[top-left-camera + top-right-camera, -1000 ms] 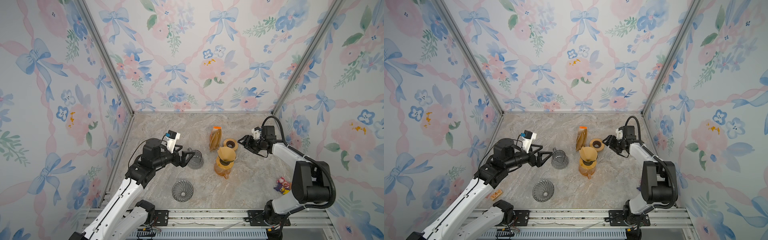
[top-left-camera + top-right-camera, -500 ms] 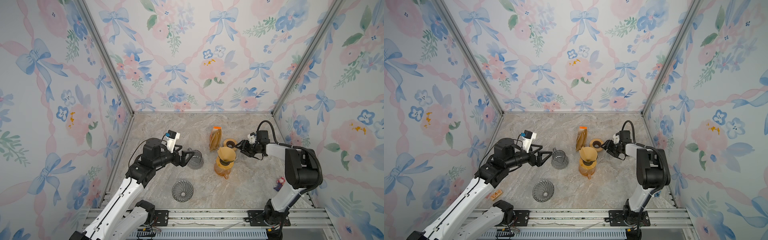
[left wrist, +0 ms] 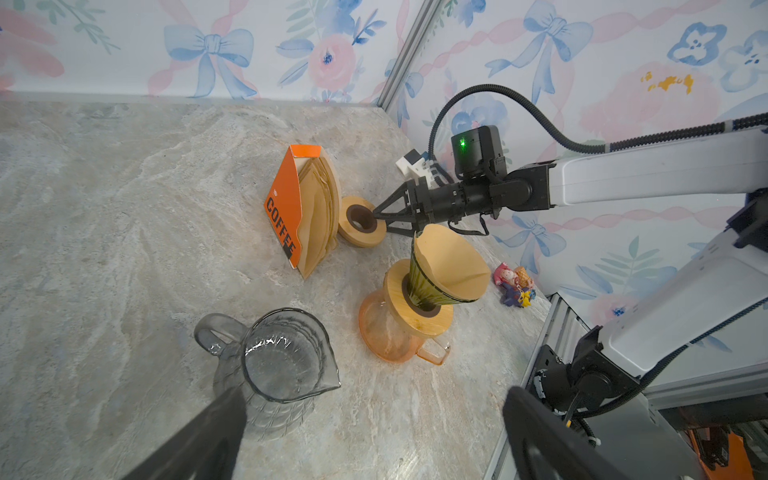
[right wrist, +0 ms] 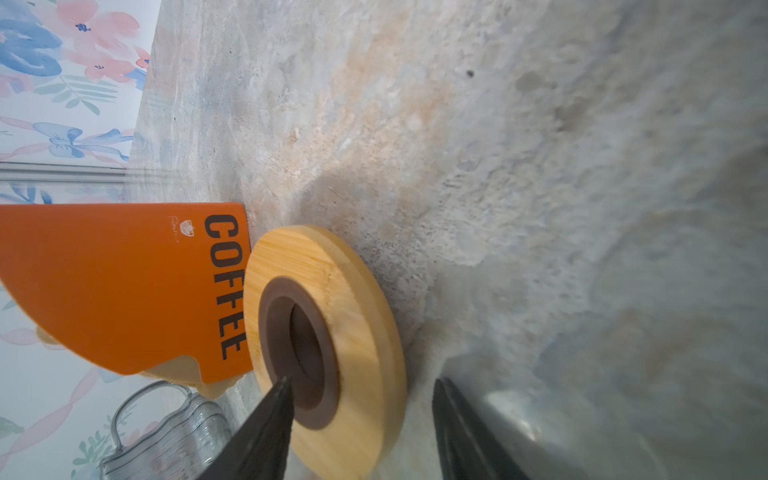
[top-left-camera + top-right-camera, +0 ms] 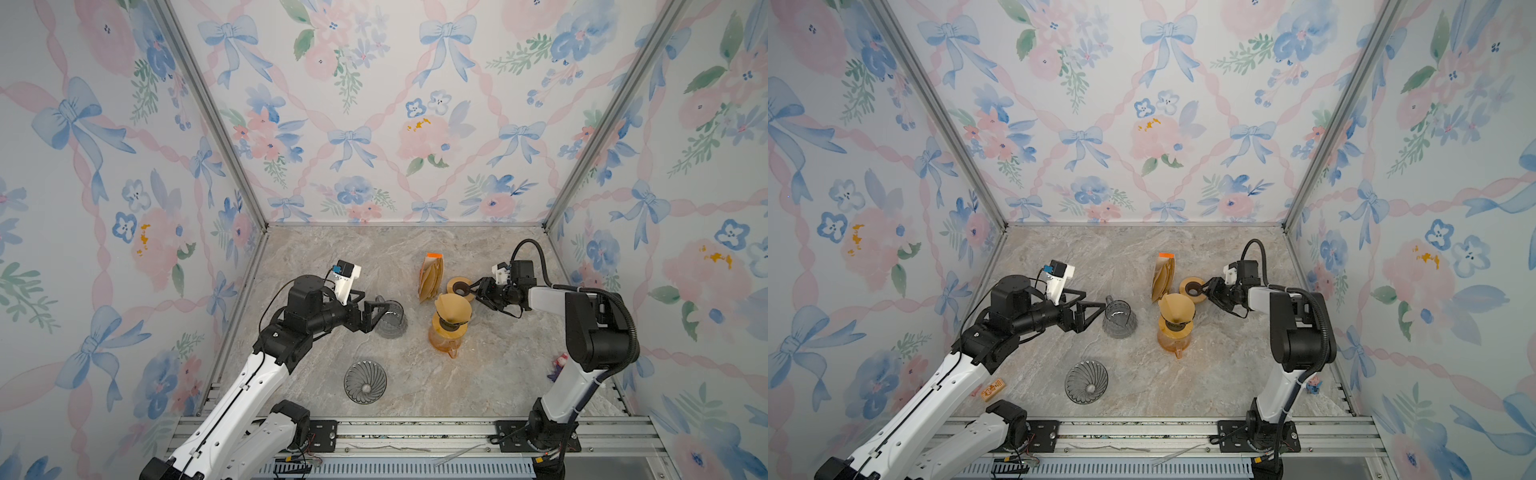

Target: Place the coffee filter in the dripper

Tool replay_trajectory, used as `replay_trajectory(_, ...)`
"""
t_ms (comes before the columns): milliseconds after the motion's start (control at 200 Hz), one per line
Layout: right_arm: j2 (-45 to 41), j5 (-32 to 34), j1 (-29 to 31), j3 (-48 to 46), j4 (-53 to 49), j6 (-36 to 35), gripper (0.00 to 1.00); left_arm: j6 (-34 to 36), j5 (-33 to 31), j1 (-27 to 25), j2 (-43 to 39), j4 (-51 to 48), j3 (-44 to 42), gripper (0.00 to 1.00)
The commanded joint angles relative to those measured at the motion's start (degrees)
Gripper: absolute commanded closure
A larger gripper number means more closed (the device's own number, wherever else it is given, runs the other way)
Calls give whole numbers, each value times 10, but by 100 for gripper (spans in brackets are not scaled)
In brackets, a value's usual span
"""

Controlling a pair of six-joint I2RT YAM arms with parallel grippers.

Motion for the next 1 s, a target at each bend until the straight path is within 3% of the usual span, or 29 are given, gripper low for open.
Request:
replay_trajectory(0, 21, 2, 7, 7, -4, 10, 46, 2, 23, 3, 5, 12, -8, 2)
replay_trajectory(995, 14, 6, 10, 41, -12, 9, 74, -3, 32, 4, 11, 17, -10, 2)
